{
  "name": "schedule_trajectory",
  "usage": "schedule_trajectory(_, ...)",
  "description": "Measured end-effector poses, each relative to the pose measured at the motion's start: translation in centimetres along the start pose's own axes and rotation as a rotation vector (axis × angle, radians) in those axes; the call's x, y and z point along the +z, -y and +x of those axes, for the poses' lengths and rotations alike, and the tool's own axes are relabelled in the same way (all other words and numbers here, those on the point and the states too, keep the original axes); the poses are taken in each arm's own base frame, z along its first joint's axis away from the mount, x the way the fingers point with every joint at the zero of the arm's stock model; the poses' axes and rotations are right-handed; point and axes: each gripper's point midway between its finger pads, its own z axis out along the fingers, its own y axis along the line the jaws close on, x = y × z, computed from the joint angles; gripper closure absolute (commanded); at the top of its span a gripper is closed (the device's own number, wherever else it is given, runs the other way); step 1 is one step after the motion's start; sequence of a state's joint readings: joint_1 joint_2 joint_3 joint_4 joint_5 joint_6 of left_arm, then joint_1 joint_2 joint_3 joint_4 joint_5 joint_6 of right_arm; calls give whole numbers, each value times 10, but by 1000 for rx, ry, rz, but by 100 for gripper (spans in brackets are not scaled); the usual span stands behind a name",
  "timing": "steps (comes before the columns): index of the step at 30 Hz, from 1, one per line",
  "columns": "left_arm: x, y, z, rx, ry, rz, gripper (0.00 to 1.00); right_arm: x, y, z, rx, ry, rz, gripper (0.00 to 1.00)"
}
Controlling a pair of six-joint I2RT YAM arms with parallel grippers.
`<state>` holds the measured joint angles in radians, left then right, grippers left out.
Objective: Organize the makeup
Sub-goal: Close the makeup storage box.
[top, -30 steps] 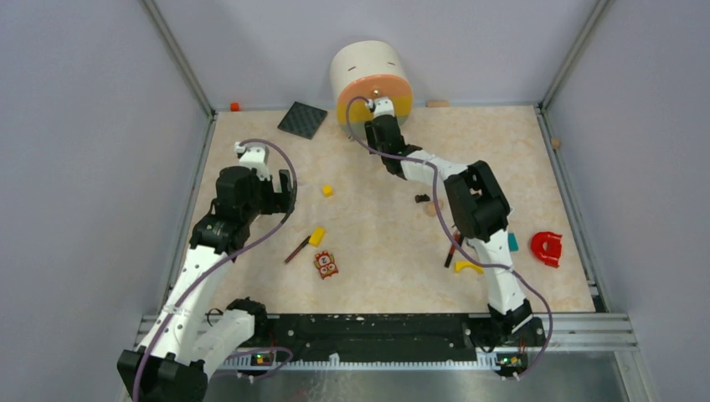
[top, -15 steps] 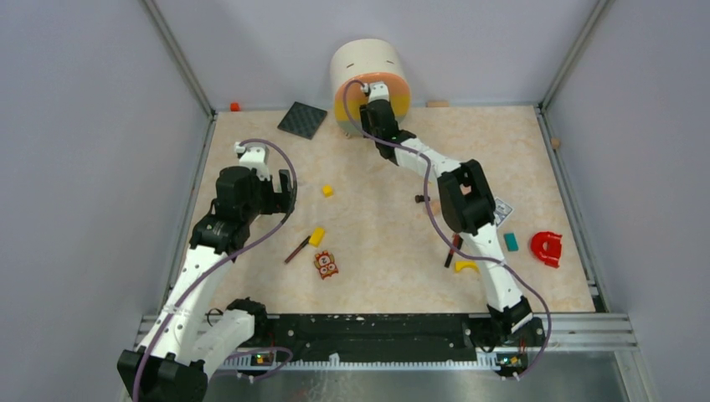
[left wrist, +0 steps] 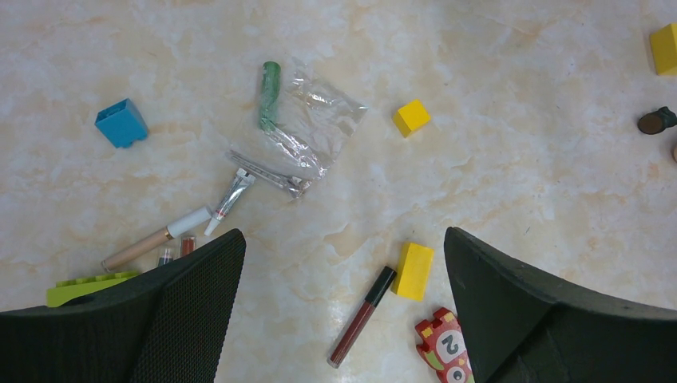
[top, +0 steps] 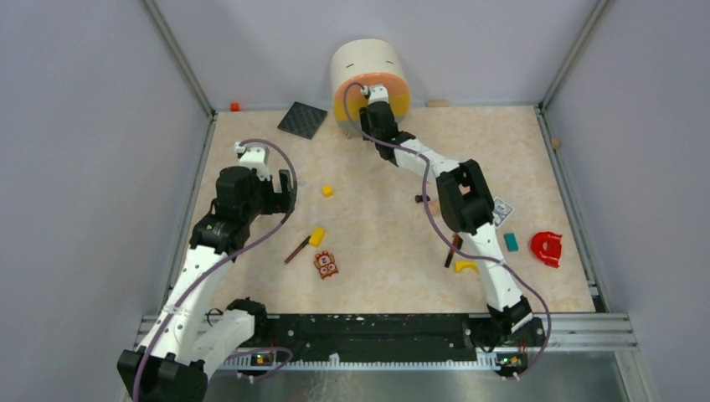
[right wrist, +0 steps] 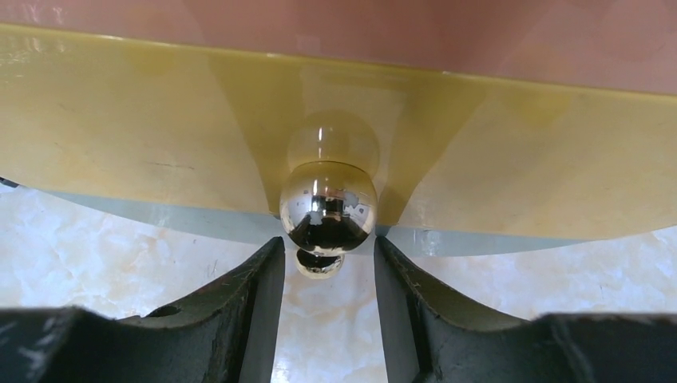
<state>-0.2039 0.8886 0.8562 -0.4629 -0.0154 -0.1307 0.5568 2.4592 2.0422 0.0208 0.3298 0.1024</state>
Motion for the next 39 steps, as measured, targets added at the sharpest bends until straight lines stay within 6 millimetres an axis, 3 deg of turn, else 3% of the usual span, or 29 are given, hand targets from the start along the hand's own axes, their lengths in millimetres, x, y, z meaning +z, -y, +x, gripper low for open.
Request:
schedule_trajectory(4,0,0,0,0,0,0,1,-4,0,4,7,-3,-14,55)
schedule_trajectory(8,0,0,0,0,0,-1,1,-29,11,22,5,-50,-28,51)
schedule_trajectory(10,0,0,0,-1,0,-2,1,-47,16,17,11,-52,-36,47)
schedule_trajectory(13,0,1,0,-14,0,0,1,-76,23,-17,38,-2,-47,38)
schedule_trajectory(17,2,9,-4,-66,-5,30,1,-117,34,-85,87,124,-46,34)
schedule_trajectory(19,6,16,-11,-96,-2,49,1,-138,45,-119,126,190,-42,32)
schedule_trajectory(22,16,34,-22,-117,2,85,1,-153,71,-147,192,237,-36,31)
schedule_trajectory(26,34,68,-35,-111,9,136,1,-146,111,-159,274,206,-33,29)
schedule_trajectory(29,51,91,-45,-105,30,173,1,-131,130,-169,328,173,-47,29)
schedule_trajectory(33,84,109,-66,-122,97,201,1,-109,131,-176,398,131,-114,28)
schedule_trajectory(39,140,123,-106,-142,222,190,1,-86,122,-159,561,39,-235,28)
